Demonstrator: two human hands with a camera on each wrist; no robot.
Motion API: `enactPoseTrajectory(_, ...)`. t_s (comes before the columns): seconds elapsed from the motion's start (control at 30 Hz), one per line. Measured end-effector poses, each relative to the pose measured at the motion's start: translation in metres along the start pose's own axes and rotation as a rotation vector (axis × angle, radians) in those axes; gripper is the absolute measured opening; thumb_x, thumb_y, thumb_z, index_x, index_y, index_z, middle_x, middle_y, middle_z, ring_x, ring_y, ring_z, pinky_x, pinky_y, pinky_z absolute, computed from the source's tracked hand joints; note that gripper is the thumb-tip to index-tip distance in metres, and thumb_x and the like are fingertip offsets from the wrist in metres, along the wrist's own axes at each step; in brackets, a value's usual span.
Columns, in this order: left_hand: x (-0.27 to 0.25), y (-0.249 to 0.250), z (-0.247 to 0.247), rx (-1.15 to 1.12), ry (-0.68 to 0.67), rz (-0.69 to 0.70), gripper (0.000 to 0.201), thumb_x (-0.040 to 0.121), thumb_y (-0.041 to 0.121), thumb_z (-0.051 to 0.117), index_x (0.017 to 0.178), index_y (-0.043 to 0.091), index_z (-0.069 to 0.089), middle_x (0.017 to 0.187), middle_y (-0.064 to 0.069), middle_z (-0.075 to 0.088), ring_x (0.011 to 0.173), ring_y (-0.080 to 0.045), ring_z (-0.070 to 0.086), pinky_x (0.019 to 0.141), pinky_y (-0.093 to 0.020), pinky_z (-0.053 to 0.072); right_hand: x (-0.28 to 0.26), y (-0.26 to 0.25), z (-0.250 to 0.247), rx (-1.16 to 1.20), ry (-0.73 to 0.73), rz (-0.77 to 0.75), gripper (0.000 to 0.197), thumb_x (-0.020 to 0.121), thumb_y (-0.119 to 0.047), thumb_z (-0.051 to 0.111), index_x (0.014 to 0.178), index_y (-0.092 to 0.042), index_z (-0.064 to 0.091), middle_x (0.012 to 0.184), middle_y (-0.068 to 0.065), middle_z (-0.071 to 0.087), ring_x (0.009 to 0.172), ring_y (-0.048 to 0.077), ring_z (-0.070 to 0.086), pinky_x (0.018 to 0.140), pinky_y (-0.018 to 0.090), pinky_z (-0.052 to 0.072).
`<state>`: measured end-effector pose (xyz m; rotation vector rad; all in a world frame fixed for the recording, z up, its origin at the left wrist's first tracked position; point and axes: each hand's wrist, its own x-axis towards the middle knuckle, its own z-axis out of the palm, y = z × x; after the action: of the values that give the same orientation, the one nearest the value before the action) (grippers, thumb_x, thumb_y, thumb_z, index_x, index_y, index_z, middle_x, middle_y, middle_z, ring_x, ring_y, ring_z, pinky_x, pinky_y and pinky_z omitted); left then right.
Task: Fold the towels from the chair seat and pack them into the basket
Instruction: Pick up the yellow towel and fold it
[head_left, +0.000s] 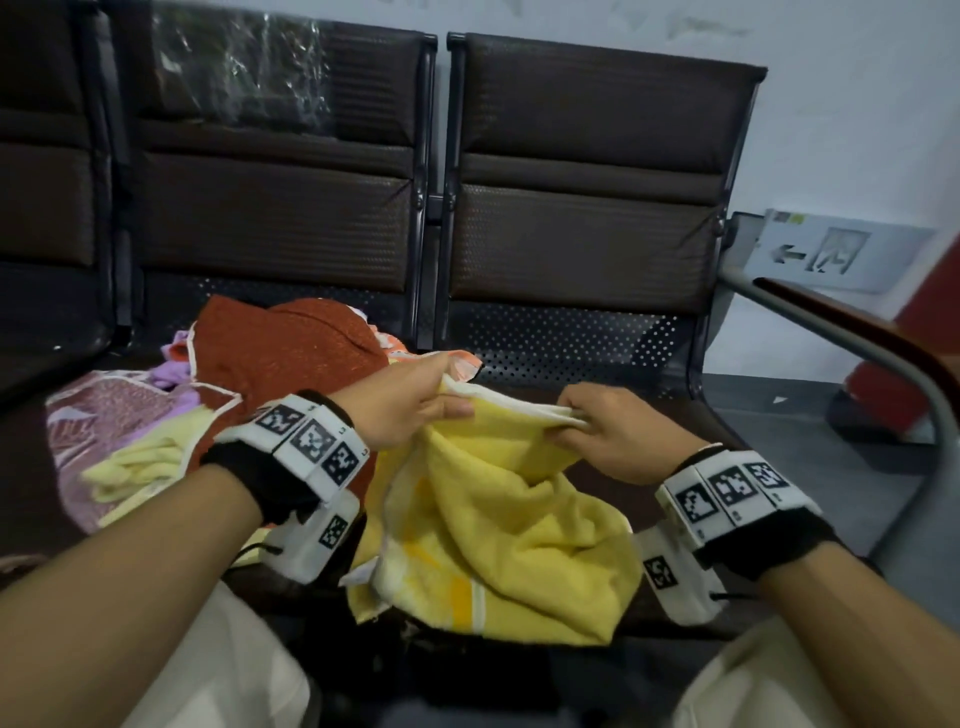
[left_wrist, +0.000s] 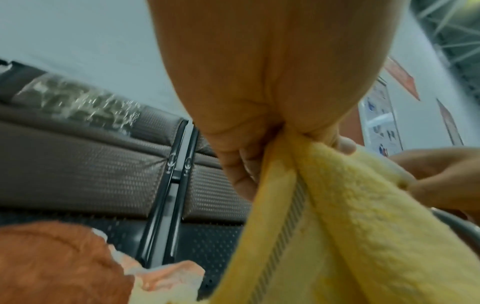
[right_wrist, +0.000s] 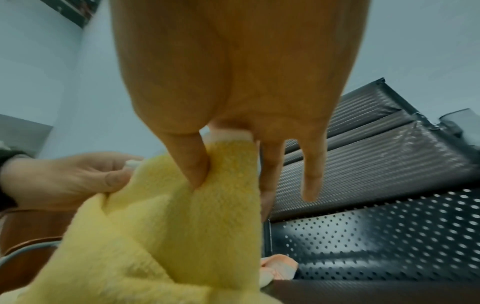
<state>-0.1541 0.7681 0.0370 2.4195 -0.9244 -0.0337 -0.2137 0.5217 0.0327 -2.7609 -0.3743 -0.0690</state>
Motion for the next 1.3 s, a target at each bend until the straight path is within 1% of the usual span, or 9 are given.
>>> enactPoseTrajectory(0.1,0.0,0.013,-0.004,0.089,0.037,-0.035,0.023,0.088,0.035,0.06,0.091,0.016,0.047,0.073,0.009,0.049,0.068,-0.01,0.047,0.054,-0.02,0.031,-0.004,-0.001,-0.008,0.094,0.094,0.107,0.009,0.09,-0.028,0.059,0.085,-0.021,0.057,0.082,0.002,0.063,0.078,0.019,0.058,0.064,0.031,0.043)
enactPoseTrajectory(0.17,-0.001,0.019,-0.008,0.024,0.081,-0.06,0.016,0.088,0.034,0.061,0.083,0.024,0.049,0.07,0.0,0.057,0.064,-0.018,0.055,0.052,-0.025,0.036,-0.003,-0.003,-0.02,0.144,0.217,0.136,0.014,0.088,-0.025,0.061,0.075,-0.025,0.054,0.074,-0.003,0.06,0.073,0.016,0.056,0.057,0.022,0.04)
enactPoseTrajectory(0.33,0.004,0.043,-0.047,-0.072,0.288,0.02,0.007,0.089,0.027,0.062,0.089,0.02,0.064,0.076,-0.005,0.067,0.065,-0.014,0.062,0.055,-0.018,0.042,0.003,-0.025,-0.078,0.253,0.544,0.076,0.014,0.085,-0.03,0.068,0.076,-0.022,0.06,0.068,-0.012,0.057,0.066,0.003,0.053,0.053,0.015,0.032)
enactPoseTrajectory(0.5,0.015,0.066,-0.1,-0.017,0.5,0.034,0.015,0.089,0.028,0.061,0.079,0.016,0.062,0.071,-0.003,0.062,0.069,-0.017,0.054,0.057,-0.023,0.029,0.017,-0.051,-0.129,0.278,0.719,0.03,0.032,0.087,-0.029,0.066,0.079,0.002,0.064,0.075,0.012,0.065,0.075,0.023,0.058,0.068,0.034,0.043)
enactPoseTrajectory(0.63,0.024,0.075,-0.119,-0.046,0.569,0.034,0.014,0.09,0.023,0.059,0.084,0.011,0.061,0.072,-0.005,0.059,0.071,-0.021,0.052,0.061,-0.029,0.028,0.029,-0.056,-0.15,0.284,0.836,0.015,0.02,0.087,-0.026,0.065,0.081,-0.007,0.066,0.068,-0.003,0.063,0.07,0.014,0.054,0.058,0.01,0.035)
enactPoseTrajectory(0.83,0.042,0.067,-0.108,-0.034,0.354,-0.027,0.012,0.094,0.013,0.054,0.1,0.007,0.061,0.086,-0.01,0.061,0.084,-0.028,0.059,0.065,-0.029,0.038,0.04,-0.038,-0.142,0.2,0.666,0.126,0.021,0.088,-0.027,0.064,0.077,-0.009,0.065,0.071,0.003,0.064,0.08,0.022,0.059,0.064,0.025,0.032)
enactPoseTrajectory(1.0,0.072,0.058,-0.104,-0.13,0.467,-0.125,0.01,0.093,0.012,0.054,0.097,0.007,0.062,0.082,-0.016,0.064,0.049,-0.023,0.06,0.038,-0.024,0.048,0.062,-0.027,-0.137,0.227,0.691,0.166,0.013,0.089,-0.027,0.062,0.096,-0.02,0.071,0.093,0.004,0.071,0.097,0.023,0.061,0.073,0.024,0.039)
enactPoseTrajectory(1.2,0.098,0.075,-0.114,-0.253,0.707,-0.057,0.015,0.094,0.012,0.051,0.103,0.006,0.062,0.098,-0.018,0.067,0.091,-0.033,0.064,0.078,-0.038,0.053,0.075,-0.027,-0.151,0.286,0.875,0.104,0.008,0.093,-0.025,0.057,0.087,-0.021,0.062,0.08,-0.005,0.063,0.084,0.018,0.056,0.066,0.021,0.031)
enactPoseTrajectory(1.3,0.086,0.084,-0.104,-0.29,0.75,0.031,0.013,0.094,0.015,0.052,0.102,0.009,0.06,0.093,-0.006,0.065,0.091,-0.026,0.061,0.078,-0.03,0.048,0.061,-0.026,-0.141,0.373,0.939,0.038,0.009,0.095,-0.024,0.053,0.087,-0.022,0.055,0.073,-0.018,0.054,0.075,0.014,0.055,0.065,0.021,0.039)
